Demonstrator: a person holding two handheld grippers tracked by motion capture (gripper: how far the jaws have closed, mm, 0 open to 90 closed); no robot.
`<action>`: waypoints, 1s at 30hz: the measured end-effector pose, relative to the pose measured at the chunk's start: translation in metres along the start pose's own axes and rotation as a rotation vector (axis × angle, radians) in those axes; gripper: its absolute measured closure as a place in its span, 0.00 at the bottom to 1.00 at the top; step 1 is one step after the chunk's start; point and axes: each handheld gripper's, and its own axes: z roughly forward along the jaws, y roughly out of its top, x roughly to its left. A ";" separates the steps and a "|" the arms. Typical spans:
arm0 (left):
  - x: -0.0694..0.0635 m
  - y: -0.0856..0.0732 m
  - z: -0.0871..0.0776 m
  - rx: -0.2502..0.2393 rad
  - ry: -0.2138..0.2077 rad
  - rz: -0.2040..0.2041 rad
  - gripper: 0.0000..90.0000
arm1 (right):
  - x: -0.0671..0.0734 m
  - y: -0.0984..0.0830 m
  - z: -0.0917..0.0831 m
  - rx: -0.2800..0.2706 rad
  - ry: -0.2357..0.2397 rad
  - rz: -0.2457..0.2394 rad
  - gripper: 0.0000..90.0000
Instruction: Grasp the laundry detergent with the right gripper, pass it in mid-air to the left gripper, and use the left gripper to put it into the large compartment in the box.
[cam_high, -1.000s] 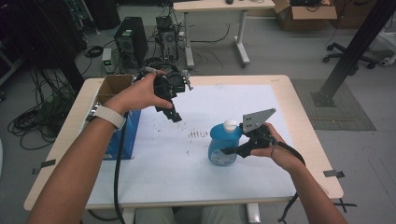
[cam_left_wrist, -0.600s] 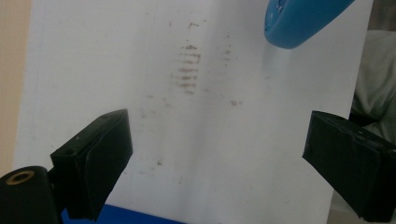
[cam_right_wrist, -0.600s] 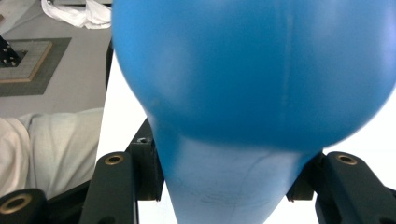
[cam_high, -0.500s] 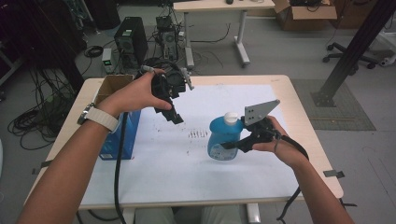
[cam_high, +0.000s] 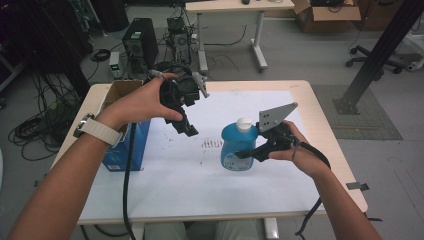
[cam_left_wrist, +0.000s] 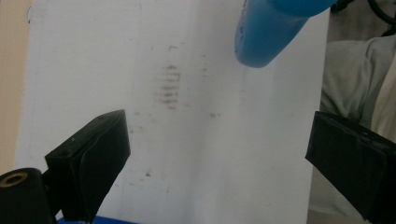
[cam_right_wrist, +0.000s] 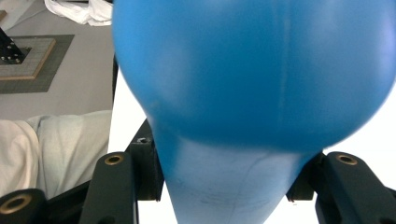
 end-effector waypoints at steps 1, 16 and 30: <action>-0.004 0.003 -0.001 0.010 -0.004 0.018 0.07 | 0.000 0.003 0.000 -0.002 0.002 -0.003 0.49; -0.023 0.016 -0.009 0.009 -0.022 0.054 0.05 | 0.004 0.022 0.010 0.020 0.038 -0.018 0.49; -0.030 0.024 -0.008 0.027 -0.032 0.066 0.05 | 0.004 0.034 0.019 0.041 0.053 -0.032 0.49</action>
